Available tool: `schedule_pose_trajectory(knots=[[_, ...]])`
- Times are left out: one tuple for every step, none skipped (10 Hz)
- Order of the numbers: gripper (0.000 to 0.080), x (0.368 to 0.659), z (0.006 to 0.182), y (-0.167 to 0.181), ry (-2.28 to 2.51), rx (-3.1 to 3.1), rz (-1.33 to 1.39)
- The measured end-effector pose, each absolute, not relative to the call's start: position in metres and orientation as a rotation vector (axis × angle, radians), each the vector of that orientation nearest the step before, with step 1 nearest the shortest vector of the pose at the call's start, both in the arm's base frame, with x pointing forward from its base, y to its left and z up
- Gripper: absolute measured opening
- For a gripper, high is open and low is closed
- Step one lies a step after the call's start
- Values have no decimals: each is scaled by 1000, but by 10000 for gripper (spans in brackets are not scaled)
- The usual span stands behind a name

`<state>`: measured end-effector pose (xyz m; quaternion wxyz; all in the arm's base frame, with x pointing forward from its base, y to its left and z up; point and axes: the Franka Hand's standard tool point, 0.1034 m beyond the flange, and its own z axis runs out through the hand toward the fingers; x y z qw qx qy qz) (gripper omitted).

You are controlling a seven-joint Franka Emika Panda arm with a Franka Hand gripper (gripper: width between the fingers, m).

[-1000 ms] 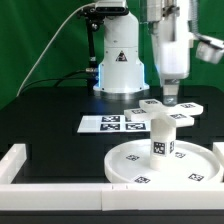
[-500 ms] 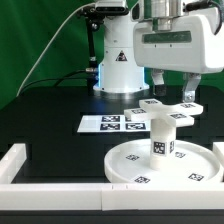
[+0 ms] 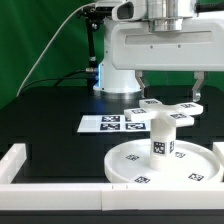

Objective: Assemble round table

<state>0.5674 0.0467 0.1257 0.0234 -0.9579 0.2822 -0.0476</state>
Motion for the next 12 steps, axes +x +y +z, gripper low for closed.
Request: schedule_pose_trajectory(knots=[[649,568,125,46,814,-2985,-150],[649,569,121,41,757,-3012,-165],[649,570,114,37,691,-3043,-182],[649,570,109,37,685,-3053,-194],[649,572,109,36,684,-3054,-228],[649,572,109,36,685,-3054,-238],[649,573,109,38,688,-3052,-247],[649,573,110,38,689,-3051,-249],[649,573,110,39,692,-3049,-249],[649,571,112,43,701,-3041,-247],[649,567,114,46,698,-3034,-243],[649,562,117,49,691,-3027,-239]])
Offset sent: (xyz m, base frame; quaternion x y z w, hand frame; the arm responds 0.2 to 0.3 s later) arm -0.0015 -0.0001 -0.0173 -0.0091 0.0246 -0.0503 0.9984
